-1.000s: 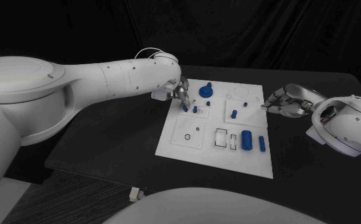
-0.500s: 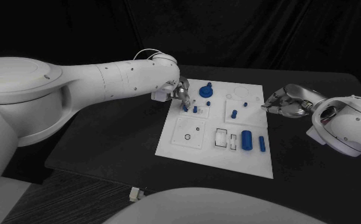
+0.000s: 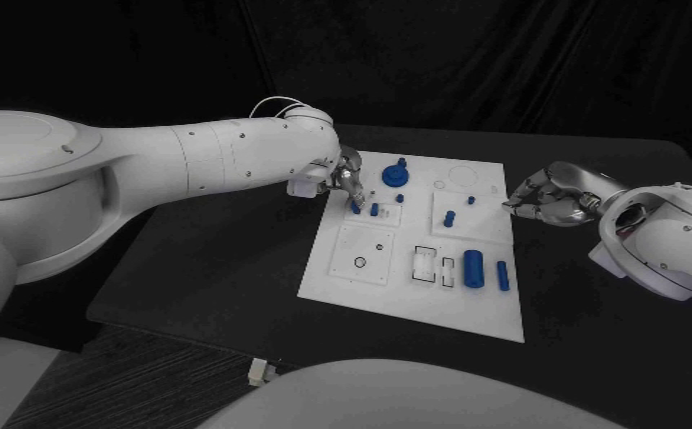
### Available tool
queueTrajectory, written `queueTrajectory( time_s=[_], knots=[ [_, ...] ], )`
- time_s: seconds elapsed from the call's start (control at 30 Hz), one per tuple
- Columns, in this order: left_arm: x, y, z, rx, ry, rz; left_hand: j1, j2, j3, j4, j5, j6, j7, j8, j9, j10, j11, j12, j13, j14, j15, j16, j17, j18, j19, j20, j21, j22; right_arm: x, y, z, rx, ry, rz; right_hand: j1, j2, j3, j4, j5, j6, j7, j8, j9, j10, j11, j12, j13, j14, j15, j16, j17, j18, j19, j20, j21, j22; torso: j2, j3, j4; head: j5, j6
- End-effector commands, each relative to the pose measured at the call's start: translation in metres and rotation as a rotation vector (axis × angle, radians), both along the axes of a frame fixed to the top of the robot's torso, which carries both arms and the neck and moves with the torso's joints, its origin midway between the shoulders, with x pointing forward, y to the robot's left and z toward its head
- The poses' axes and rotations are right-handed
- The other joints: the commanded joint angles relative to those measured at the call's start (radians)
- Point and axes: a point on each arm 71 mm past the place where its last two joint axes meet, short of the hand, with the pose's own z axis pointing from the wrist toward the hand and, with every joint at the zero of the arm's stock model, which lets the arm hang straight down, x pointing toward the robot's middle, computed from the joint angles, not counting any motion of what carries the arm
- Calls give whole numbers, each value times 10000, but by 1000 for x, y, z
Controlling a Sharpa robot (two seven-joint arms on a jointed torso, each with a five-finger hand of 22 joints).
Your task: Assemble the parts on the task board
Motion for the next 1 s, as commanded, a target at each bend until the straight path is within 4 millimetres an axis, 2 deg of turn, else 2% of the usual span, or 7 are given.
queueTrajectory(
  time_s=[0.03, 0.13, 0.63, 0.83, 1.0],
  knots=[
    [-1, 0, 3, -496, -533, 375, 90, 62, 1103, -473, 367, 119, -263, 47, 458, 1096, -53, 103, 2671, 1074, -85, 139, 2776, -196, 106, -48, 21, 1929, 0, -2, -3, -148, 167, -164, 262, 98, 295, 8, 96, -54, 8, 51, -19, 989, 134, 166, 2655, 652, 49, -220, 605, 226, 101, 59, -152, 2045, 2, 1, -3, 17, 0],
    [-3, 3, 4, -610, -712, 479, 52, 87, 1102, -488, 191, 112, -265, 47, 472, 1096, -49, 103, 2671, 1074, -80, 139, 2776, -200, 113, -45, 33, 1932, 0, -2, -3, -155, 173, -180, 262, 98, 295, 8, 96, -54, 8, 51, -19, 989, 134, 166, 2655, 652, 49, -220, 605, 226, 101, 59, -152, 2045, -1, 3, 1, 14, 0],
    [-16, 16, 11, -1211, -1620, 1030, -4, 164, 1098, -445, 110, 33, -242, 6, 475, 1096, -26, 103, 2671, 1074, -65, 139, 2776, -187, 86, -36, -34, 1914, -1, -5, -2, -96, 71, -262, 283, 100, 306, -3, 97, -50, 9, 53, -20, 989, 136, 166, 2655, 640, 51, -246, 560, 232, 89, 60, -179, 2037, -7, 6, 21, -19, 0],
    [-20, 21, 9, -1325, -1829, 1164, -53, 222, 1069, -378, 77, 15, -235, -8, 475, 1096, -15, 103, 2671, 1074, -55, 139, 2776, -182, 73, -27, -65, 1905, -2, -4, -2, -65, 37, -254, 299, 95, 312, -13, 97, -47, 9, 56, -19, 989, 135, 166, 2655, 632, 52, -260, 535, 234, 84, 62, -189, 2034, -6, 9, 5, 30, 0],
    [-24, 21, 4, -1321, -1900, 1208, -90, 248, 1034, -331, 49, 18, -236, -11, 474, 1096, -11, 103, 2671, 1074, -48, 139, 2776, -180, 69, -22, -74, 1903, -2, -3, -2, -42, 8, -247, 299, 95, 312, -13, 97, -47, 9, 56, -19, 989, 135, 166, 2655, 632, 52, -260, 535, 234, 84, 62, -189, 2034, -9, 7, -8, 18, 0]
  ],
)
